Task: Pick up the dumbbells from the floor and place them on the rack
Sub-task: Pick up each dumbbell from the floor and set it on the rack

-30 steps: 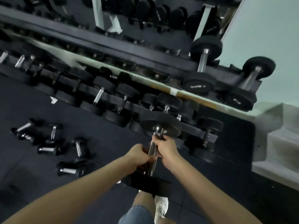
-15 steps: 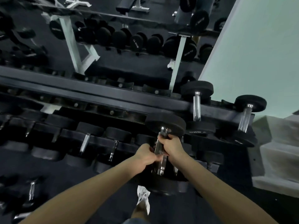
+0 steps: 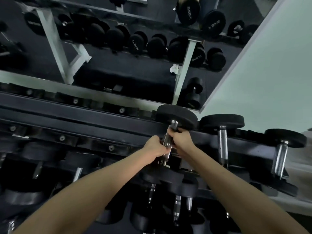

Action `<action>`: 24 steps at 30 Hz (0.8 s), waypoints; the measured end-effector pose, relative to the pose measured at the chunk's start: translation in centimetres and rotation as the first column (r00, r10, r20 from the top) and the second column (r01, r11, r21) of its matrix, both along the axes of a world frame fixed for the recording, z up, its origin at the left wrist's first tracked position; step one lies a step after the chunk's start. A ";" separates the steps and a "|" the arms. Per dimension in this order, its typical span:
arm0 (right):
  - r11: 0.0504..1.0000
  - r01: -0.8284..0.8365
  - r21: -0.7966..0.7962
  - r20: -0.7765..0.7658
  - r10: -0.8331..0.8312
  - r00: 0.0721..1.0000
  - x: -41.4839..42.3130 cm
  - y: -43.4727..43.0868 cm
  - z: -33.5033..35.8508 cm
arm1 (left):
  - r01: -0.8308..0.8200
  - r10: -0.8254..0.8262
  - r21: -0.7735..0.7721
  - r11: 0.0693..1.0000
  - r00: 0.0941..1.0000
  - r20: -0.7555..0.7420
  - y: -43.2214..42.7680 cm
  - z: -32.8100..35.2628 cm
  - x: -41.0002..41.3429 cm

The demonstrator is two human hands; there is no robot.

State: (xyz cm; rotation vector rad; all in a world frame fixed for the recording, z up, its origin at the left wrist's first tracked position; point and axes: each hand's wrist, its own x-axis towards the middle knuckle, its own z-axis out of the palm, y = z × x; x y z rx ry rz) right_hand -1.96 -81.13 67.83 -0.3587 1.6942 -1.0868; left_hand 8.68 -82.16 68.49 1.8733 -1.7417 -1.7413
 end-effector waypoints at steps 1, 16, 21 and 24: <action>1.000 0.004 0.007 -0.002 -0.004 1.000 -0.4 -0.9 -0.3 | 0.010 -0.010 -0.014 1.000 1.000 0.005 -0.8 -0.4 -0.4; 1.000 0.021 -0.001 -0.032 -0.021 0.999 -1.0 -2.4 -2.5 | 0.105 -0.108 -0.050 0.993 0.993 -0.047 -2.9 -3.3 -1.0; 0.994 -0.075 0.078 -0.136 0.085 0.987 -0.7 -2.2 -1.7 | 0.118 -0.119 -0.072 0.990 0.993 0.001 -2.5 -2.5 -0.9; 0.987 -0.123 0.103 -0.278 0.147 0.949 -0.7 -1.0 -0.9 | 0.165 -0.147 -0.157 0.974 0.981 0.124 -2.2 -2.0 -0.4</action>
